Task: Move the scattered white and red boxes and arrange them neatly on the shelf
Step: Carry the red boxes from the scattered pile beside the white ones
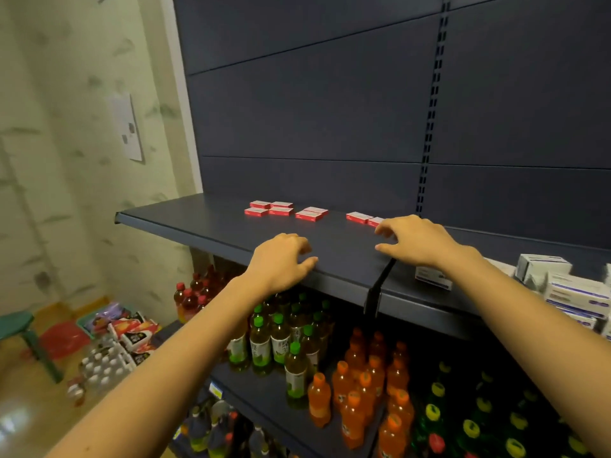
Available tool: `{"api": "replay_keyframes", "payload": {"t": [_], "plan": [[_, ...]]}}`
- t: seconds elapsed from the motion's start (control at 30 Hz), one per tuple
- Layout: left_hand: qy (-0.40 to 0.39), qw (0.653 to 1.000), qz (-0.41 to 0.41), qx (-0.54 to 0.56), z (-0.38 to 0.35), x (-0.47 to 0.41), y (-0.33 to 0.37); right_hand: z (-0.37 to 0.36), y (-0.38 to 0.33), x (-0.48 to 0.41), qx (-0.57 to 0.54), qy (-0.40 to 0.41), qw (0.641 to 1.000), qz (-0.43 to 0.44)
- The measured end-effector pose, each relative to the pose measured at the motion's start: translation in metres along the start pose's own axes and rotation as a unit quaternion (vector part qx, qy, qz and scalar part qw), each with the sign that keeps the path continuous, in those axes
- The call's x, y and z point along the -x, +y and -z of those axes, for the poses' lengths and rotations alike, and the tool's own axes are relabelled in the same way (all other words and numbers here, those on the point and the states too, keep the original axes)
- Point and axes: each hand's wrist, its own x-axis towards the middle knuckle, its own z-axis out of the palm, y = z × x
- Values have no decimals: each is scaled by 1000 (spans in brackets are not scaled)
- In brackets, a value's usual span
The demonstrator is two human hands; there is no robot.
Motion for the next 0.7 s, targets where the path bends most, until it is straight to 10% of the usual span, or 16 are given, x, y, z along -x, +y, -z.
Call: {"api": "replay_keyframes", "payload": {"t": [0.7], "plan": [[-29, 987, -161, -4, -74, -207, -81, -58, 60, -192, 59, -143, 959, -239]]}}
